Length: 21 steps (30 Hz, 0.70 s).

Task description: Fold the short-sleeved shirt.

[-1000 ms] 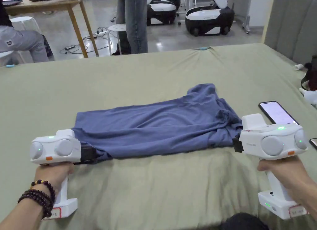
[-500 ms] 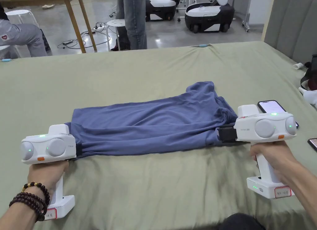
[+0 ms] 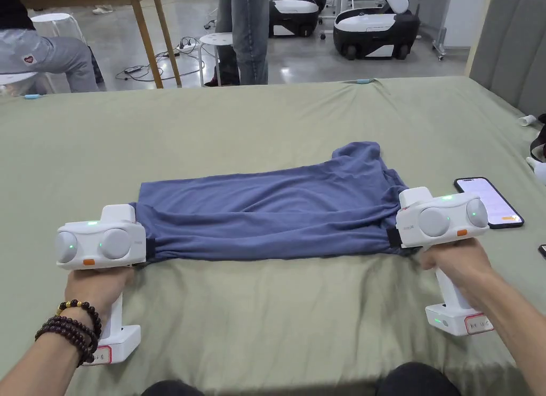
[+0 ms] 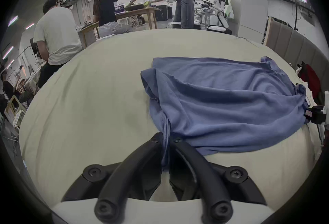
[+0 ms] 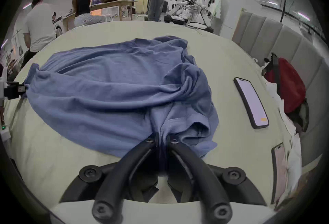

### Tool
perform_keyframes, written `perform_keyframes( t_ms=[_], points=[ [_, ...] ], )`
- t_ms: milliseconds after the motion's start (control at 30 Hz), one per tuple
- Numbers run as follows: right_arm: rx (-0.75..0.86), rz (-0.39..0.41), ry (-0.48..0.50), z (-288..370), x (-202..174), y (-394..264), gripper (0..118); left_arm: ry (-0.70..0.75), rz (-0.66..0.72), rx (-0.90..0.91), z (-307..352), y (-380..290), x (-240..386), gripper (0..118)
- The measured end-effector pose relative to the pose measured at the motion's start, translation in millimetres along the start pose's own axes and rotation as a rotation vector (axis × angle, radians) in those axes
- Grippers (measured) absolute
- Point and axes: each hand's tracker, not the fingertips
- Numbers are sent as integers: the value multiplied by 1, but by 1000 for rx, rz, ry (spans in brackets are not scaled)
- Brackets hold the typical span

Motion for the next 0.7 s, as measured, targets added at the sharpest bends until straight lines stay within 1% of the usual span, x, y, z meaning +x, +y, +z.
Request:
perform_keyframes(
  t_ms=[67,133,267,467,600,700],
  points=[
    [2,-24,14,12,2,-9,7,-24,9,2,15,-6,-3,4],
    [12,-29,19,26,1,-19,7,-29,6,9,29,-15,-6,4],
    [19,4,2,64,-7,-51,7,-26,-26,7,57,-44,-10,4],
    [19,-21,27,100,0,-101,7,-55,-14,-3,94,-94,-19,4],
    [12,-21,36,106,-2,-116,7,-62,-14,-9,102,-111,-17,4],
    [5,-25,25,100,-5,-114,7,-55,-7,-2,103,-111,-13,4]
  ],
)
